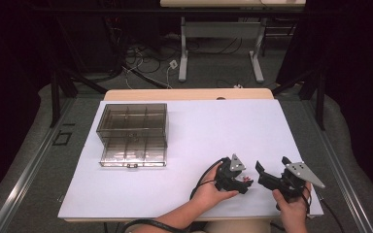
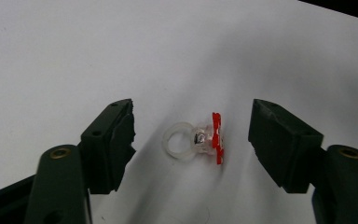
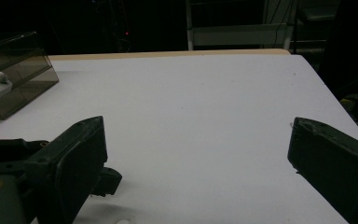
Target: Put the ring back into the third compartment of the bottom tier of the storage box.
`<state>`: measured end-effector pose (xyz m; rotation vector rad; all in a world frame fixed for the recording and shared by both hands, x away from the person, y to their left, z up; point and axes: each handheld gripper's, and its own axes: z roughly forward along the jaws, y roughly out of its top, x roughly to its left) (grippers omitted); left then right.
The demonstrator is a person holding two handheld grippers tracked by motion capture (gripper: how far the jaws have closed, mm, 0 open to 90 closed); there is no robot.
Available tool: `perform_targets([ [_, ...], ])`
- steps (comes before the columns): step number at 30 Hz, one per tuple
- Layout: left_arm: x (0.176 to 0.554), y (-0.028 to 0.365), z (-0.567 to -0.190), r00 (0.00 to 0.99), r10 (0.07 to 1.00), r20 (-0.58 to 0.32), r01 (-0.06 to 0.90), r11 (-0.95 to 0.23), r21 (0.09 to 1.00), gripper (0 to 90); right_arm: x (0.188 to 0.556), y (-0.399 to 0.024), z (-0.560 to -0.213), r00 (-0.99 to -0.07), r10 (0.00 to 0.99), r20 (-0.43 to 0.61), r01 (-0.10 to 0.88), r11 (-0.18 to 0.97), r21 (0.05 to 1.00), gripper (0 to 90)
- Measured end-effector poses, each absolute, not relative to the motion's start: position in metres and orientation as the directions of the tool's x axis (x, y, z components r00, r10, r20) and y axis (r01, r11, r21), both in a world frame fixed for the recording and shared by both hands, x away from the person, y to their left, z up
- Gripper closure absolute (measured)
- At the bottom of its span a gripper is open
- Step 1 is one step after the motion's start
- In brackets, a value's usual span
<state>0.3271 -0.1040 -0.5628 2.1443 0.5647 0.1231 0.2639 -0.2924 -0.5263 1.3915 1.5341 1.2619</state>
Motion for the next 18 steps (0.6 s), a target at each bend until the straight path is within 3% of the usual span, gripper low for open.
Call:
perform_targets([
  [18,0.3328,-0.1077,-0.5644,0.896,0.419,-0.145,0.378,-0.549,0.746,49.7,0.2643,-0.2923,-0.5267,-0.174,0.979,0.102,0.298,-0.046,0.954,4.2],
])
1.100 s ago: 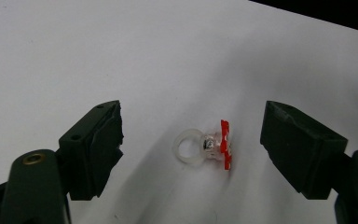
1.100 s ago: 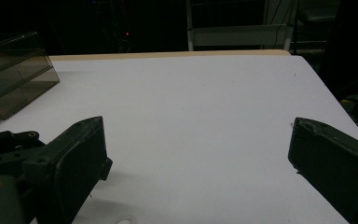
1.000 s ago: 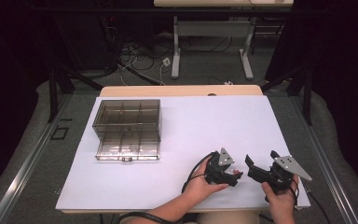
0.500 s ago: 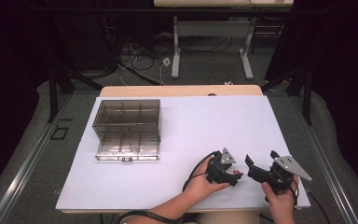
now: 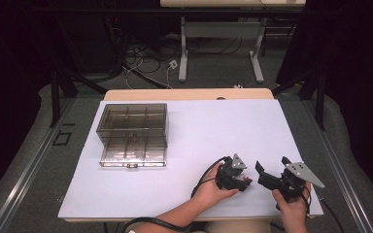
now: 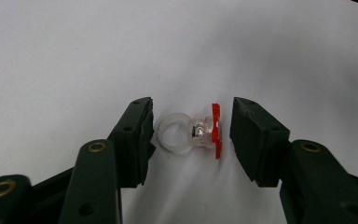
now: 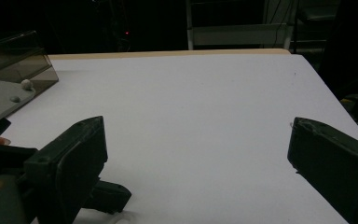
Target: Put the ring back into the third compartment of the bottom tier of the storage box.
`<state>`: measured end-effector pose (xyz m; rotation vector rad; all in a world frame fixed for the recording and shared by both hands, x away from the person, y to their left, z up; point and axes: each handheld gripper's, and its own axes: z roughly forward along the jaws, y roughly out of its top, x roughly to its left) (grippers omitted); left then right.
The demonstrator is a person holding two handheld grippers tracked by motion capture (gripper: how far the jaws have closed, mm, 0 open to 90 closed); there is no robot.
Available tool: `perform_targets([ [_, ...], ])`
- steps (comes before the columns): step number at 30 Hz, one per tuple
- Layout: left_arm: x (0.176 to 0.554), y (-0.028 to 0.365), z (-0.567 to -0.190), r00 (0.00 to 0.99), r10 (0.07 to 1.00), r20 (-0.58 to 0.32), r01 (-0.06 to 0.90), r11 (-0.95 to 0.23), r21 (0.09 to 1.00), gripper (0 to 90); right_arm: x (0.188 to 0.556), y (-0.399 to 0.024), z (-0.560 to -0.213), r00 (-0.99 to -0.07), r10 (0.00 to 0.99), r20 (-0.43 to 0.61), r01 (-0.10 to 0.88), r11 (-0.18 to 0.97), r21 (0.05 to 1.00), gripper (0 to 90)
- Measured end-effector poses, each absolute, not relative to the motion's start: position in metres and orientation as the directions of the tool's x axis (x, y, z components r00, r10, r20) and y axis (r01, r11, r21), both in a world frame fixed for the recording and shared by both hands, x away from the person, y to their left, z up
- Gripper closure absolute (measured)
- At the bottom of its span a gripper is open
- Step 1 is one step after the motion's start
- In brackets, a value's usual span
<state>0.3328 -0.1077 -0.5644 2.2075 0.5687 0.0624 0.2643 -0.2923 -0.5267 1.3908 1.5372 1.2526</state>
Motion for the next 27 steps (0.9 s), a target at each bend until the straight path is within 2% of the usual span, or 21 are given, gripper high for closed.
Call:
perform_targets([
  [11,0.333,-0.1045,-0.5639,0.894,0.421,-0.15,0.385,-0.554,0.739,58.7,0.2652,-0.292,-0.5276,-0.177,0.979,0.104,0.296,-0.048,0.954,4.3],
  [27,0.3358,-0.1004,-0.5628,0.879,0.449,-0.161,0.406,-0.526,0.747,59.0,0.2649,-0.2921,-0.5274,-0.174,0.979,0.102,0.303,-0.045,0.952,4.3],
])
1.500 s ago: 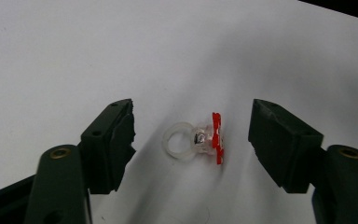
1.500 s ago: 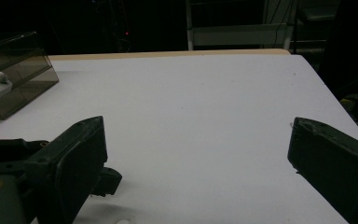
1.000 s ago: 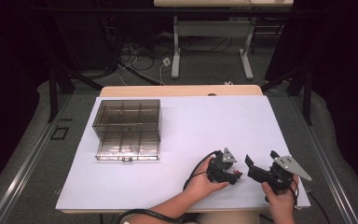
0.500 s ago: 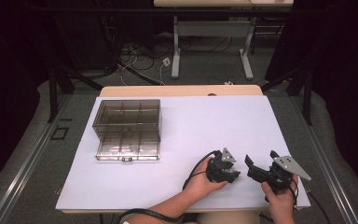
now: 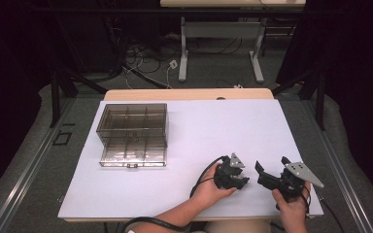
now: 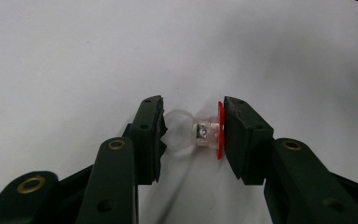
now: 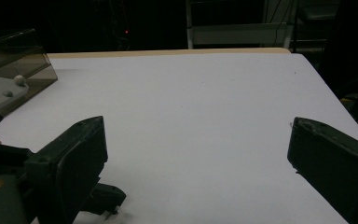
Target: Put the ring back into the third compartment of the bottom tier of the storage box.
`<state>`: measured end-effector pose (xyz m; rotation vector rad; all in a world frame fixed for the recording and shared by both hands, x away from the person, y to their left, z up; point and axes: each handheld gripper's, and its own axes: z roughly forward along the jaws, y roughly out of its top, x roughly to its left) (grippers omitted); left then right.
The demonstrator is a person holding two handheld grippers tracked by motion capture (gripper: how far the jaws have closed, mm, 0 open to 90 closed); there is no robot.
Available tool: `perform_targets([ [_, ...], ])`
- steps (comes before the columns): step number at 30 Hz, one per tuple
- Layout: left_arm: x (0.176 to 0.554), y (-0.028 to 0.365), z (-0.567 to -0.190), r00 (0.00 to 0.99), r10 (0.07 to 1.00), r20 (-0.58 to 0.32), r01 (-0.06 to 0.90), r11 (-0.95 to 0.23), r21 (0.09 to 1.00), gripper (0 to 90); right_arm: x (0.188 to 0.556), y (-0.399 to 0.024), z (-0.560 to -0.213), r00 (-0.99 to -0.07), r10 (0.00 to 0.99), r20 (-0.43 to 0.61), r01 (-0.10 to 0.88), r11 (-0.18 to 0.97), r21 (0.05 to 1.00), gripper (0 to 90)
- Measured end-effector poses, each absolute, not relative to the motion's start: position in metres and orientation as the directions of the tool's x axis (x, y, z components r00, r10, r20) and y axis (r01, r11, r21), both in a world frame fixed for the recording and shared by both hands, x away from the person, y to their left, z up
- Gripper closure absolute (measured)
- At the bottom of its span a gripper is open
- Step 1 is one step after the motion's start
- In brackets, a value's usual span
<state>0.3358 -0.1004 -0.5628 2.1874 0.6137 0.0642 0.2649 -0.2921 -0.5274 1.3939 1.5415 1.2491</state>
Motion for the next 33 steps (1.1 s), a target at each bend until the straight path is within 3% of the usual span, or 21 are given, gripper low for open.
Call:
perform_targets([
  [9,0.348,-0.084,-0.559,0.831,0.516,-0.207,0.476,-0.47,0.743,59.1,0.265,-0.291,-0.528,-0.175,0.979,0.103,0.297,-0.048,0.954,4.4],
  [33,0.363,-0.053,-0.549,0.736,0.658,-0.159,0.53,-0.414,0.74,59.1,0.266,-0.293,-0.528,-0.172,0.98,0.102,0.308,-0.045,0.95,4.4],
])
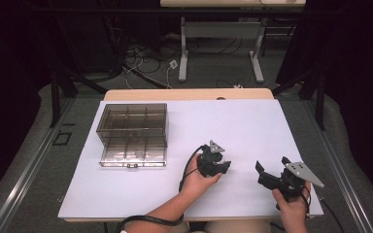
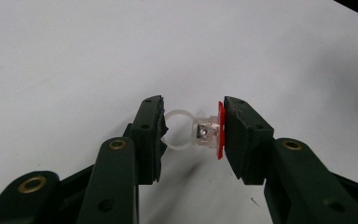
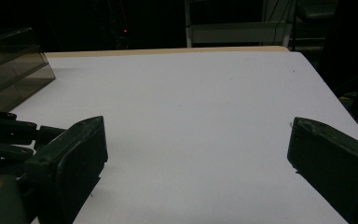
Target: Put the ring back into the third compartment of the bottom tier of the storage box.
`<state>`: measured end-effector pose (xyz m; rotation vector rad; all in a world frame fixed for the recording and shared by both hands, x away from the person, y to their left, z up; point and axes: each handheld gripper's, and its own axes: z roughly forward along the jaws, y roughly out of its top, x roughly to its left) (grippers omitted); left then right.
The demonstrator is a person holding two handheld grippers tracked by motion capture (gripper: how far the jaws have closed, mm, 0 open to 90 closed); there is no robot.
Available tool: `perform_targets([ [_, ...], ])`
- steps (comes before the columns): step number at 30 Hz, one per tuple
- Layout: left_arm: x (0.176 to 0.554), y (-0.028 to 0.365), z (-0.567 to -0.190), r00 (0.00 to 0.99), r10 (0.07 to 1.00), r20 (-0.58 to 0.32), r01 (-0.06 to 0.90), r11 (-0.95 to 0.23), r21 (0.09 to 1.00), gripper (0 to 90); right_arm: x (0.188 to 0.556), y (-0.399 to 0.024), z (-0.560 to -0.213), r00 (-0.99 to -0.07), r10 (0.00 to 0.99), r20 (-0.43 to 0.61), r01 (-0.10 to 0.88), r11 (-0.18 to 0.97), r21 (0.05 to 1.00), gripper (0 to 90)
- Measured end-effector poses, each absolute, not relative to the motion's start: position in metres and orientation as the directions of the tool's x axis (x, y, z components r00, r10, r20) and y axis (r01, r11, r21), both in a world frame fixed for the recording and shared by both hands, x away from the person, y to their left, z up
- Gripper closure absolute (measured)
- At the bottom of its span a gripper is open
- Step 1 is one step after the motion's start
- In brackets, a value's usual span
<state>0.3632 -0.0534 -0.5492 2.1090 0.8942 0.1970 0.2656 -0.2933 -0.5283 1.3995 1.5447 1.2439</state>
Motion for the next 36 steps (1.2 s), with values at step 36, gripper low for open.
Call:
perform_targets([
  [36,0.38,-0.01,-0.517,0.656,0.733,-0.179,0.569,-0.325,0.755,59.2,0.267,-0.292,-0.53,-0.169,0.979,0.111,0.313,-0.054,0.948,4.7],
])
